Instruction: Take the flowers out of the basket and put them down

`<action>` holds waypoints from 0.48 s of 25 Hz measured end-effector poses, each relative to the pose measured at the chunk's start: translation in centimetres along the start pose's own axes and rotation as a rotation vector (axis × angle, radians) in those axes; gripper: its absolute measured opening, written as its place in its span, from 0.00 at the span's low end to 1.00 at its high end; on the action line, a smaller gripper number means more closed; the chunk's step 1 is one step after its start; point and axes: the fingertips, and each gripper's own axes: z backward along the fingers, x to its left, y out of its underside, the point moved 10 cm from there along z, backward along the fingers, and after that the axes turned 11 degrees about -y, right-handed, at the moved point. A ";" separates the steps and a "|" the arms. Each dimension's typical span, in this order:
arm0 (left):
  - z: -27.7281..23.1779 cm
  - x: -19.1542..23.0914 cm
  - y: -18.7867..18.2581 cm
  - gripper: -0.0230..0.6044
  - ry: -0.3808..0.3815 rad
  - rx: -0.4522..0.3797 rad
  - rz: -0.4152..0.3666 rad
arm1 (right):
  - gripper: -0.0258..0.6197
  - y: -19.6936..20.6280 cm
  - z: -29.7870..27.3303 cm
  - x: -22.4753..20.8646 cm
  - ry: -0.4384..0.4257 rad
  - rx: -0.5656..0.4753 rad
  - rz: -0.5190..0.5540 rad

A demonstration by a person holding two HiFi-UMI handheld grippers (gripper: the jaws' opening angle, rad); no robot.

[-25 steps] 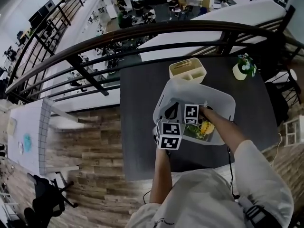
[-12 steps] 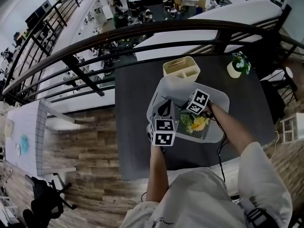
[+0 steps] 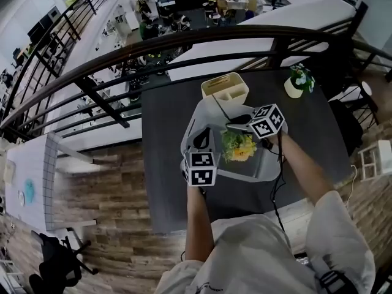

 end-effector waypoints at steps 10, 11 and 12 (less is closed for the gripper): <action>-1.5 -0.7 -0.4 0.07 0.036 0.083 -0.032 | 0.18 -2.5 4.0 1.1 -0.024 -0.165 0.006; -1.6 -0.8 -0.1 0.07 0.031 0.089 -0.027 | 0.18 -2.4 4.1 1.1 -0.027 -0.160 0.010; -1.6 -0.8 0.0 0.07 0.015 0.089 -0.017 | 0.18 -2.4 4.3 1.3 -0.032 -0.158 0.016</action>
